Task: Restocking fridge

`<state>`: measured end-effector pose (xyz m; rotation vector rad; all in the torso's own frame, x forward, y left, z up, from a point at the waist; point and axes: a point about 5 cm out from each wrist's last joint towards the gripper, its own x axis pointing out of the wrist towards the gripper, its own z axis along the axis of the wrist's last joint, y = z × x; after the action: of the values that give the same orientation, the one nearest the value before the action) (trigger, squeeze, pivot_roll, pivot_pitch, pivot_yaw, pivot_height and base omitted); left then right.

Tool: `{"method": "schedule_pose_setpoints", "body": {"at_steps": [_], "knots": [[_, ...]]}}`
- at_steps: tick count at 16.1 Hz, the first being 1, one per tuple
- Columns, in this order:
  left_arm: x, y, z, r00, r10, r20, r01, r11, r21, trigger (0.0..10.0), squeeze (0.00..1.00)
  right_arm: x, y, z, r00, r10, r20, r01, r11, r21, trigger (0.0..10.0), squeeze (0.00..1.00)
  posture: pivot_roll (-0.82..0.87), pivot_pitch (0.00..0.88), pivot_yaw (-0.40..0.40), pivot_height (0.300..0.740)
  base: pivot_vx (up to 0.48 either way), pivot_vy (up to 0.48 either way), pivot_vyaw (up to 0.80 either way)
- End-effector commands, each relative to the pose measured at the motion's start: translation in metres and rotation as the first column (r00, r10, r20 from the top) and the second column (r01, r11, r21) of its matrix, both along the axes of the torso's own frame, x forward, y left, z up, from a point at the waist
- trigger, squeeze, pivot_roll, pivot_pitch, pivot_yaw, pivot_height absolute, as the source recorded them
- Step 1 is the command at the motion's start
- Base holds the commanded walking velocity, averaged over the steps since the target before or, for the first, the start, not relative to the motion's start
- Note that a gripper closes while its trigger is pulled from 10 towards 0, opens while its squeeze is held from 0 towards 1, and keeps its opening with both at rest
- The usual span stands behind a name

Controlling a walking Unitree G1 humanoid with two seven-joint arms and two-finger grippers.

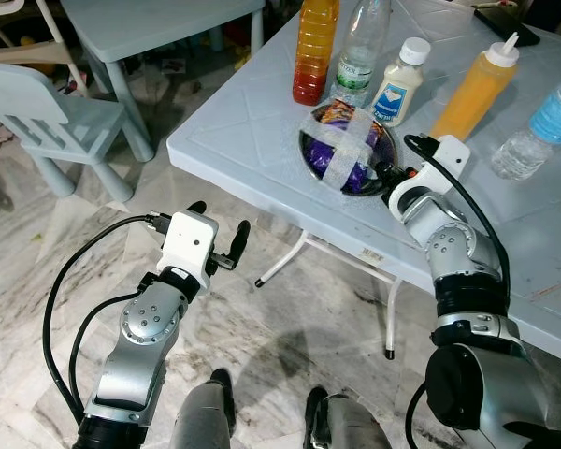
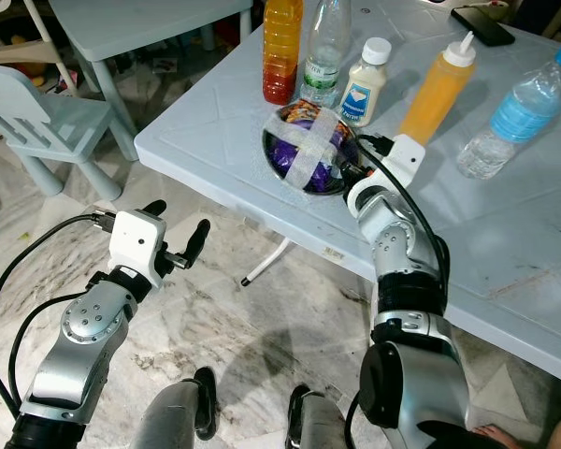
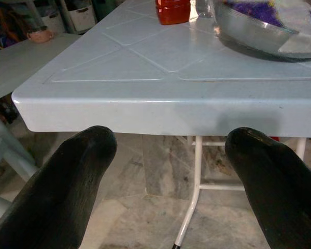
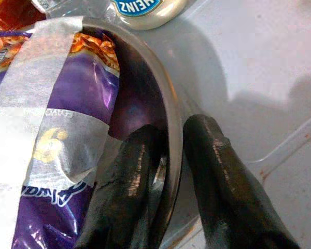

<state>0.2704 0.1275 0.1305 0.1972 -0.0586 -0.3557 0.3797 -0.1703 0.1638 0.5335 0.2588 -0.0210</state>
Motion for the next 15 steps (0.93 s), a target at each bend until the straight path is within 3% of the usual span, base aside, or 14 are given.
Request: {"method": "schedule_pose_setpoints", "body": {"at_steps": [1, 2, 6, 7, 8, 9, 15], "knots": [[-0.001, 0.000, -0.001, 1.000, 0.007, 0.002, -0.007, 1.000, 0.002, 10.0, 0.00, -0.007, 0.002, -0.022, 0.996, 0.023, -0.085, -0.024, 1.000, -0.014, 10.0, 0.90, 0.14, 0.205, -0.027, 0.740, 0.000, 0.000, 0.00], [-0.002, 0.001, -0.001, 1.000, 0.008, 0.002, -0.008, 1.000, 0.003, 10.0, 0.00, -0.007, 0.002, -0.021, 0.997, 0.027, -0.079, -0.029, 0.999, -0.026, 10.0, 0.00, 0.14, 0.205, -0.027, 0.740, 0.000, 0.000, 0.00], [0.000, 0.001, 0.000, 1.000, 0.005, 0.004, -0.005, 1.000, 0.004, 10.0, 0.00, -0.001, 0.005, -0.018, 0.998, 0.048, -0.048, -0.052, 0.995, -0.087, 10.0, 0.00, 0.14, 0.205, -0.023, 0.740, 0.000, 0.000, 0.00], [0.000, 0.000, 0.000, 1.000, 0.003, 0.005, -0.003, 1.000, 0.004, 10.0, 0.00, 0.001, 0.008, -0.019, 0.997, 0.057, -0.049, -0.061, 0.995, -0.084, 8.0, 0.00, 0.14, 0.205, -0.023, 0.740, 0.000, 0.000, 0.00], [0.000, 0.000, 0.000, 1.000, 0.003, 0.005, -0.003, 1.000, 0.004, 10.0, 0.00, 0.002, 0.010, -0.020, 0.997, 0.062, -0.049, -0.066, 0.994, -0.085, 1.3, 0.00, 0.14, 0.205, -0.024, 0.740, 0.000, 0.000, 0.00], [0.000, 0.000, 0.000, 1.000, 0.005, 0.005, -0.005, 1.000, 0.005, 10.0, 0.00, 0.002, 0.011, -0.020, 0.997, 0.068, -0.047, -0.072, 0.994, -0.086, 0.0, 0.00, 0.15, 0.206, -0.025, 0.740, 0.000, 0.000, 0.00], [-0.001, 0.000, 0.000, 1.000, 0.009, 0.005, -0.009, 1.000, 0.004, 10.0, 0.00, 0.005, 0.010, -0.022, 0.996, 0.079, -0.040, -0.082, 0.993, -0.090, 0.0, 0.00, 0.14, 0.208, -0.028, 0.740, 0.000, 0.000, 0.00]]}}
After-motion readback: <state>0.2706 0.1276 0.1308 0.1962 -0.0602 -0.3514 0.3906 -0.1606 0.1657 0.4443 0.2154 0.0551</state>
